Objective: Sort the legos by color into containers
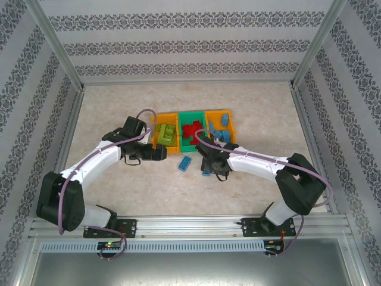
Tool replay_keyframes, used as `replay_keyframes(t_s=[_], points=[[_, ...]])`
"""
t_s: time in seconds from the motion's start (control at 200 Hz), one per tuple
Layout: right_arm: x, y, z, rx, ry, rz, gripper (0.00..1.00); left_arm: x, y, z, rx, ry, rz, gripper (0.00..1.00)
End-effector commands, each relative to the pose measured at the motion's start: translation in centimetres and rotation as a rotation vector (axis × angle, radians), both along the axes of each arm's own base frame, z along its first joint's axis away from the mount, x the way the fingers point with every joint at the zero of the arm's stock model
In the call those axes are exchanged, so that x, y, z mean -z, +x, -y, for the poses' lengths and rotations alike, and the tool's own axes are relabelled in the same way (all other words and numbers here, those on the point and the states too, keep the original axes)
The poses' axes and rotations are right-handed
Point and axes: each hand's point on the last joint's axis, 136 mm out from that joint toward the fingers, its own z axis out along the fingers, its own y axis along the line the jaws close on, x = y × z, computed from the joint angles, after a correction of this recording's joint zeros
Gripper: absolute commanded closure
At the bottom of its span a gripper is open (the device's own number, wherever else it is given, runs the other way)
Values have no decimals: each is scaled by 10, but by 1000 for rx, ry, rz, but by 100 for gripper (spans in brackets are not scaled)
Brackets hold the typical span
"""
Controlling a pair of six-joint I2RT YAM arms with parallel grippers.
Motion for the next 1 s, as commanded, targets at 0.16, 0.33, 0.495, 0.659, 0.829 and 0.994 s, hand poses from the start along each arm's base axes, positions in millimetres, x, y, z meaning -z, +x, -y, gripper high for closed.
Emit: replay_keyframes(t_s=[0.16,0.33,0.495,0.659,0.829,0.994], points=[[0,4,-25,-74,19,5,34,-8,7,14,43,-14,37,0],[17,2,-29,-81,-9,-46,33,-9,7,15,48,-4,40,0],[35,1,-22,-66,-33,-92,42,-10,8,15,52,2,40,0],[30,-2,-17,-69,-35,-81,62,-10,9,15,55,9,42,0],[-3,7,-5,-44,-17,15,73,-10,11,19,60,6,39,0],[-46,33,11,4,46,127,75,-11,15,26,83,12,40,0]])
